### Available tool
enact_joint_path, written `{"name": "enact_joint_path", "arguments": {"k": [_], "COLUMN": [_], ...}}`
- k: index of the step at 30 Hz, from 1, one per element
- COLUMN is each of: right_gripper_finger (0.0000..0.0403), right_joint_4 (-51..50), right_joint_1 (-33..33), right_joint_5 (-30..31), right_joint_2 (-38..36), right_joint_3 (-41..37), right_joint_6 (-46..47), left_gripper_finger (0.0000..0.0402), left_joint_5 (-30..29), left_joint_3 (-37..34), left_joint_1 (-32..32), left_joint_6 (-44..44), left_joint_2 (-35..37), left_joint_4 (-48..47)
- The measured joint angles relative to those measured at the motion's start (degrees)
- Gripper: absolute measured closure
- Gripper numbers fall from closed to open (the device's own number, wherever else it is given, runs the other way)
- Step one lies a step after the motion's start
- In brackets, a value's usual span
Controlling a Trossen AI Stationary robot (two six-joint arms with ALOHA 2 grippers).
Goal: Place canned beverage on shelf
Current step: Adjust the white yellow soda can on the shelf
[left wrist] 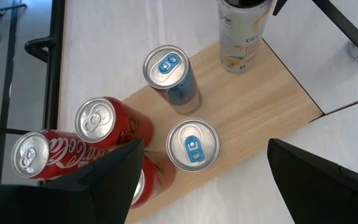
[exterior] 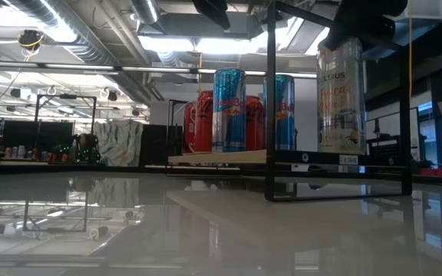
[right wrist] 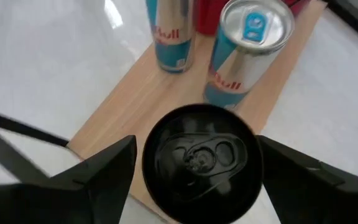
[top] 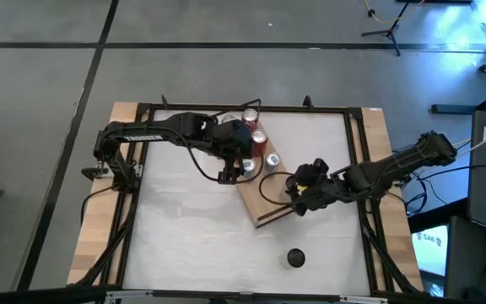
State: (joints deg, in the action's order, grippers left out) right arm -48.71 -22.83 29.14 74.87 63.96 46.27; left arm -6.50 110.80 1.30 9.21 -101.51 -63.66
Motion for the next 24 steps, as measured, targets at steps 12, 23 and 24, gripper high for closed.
{"name": "enact_joint_path", "arguments": {"k": [12,23,24], "right_gripper_finger": [0.0157,0.0146,0.0148], "right_joint_4": [0.38,3.58,4.17], "right_joint_1": [0.00,1.67,2.35], "right_joint_5": [-1.84,-4.75,-5.66], "right_joint_2": [0.40,0.36,0.33], "right_joint_3": [0.00,0.00,0.00], "right_joint_6": [-1.77,-14.38,-15.38], "left_gripper_finger": [0.0073,0.0073,0.0073], "left_joint_5": [0.00,0.00,0.00], "left_joint_3": [0.00,-0.02,-0.02], "left_joint_1": [0.00,0.01,0.01], "left_joint_6": [0.00,0.00,0.00], "left_joint_2": [0.00,-0.02,-0.02], "left_joint_4": [0.22,0.37,0.37]}}
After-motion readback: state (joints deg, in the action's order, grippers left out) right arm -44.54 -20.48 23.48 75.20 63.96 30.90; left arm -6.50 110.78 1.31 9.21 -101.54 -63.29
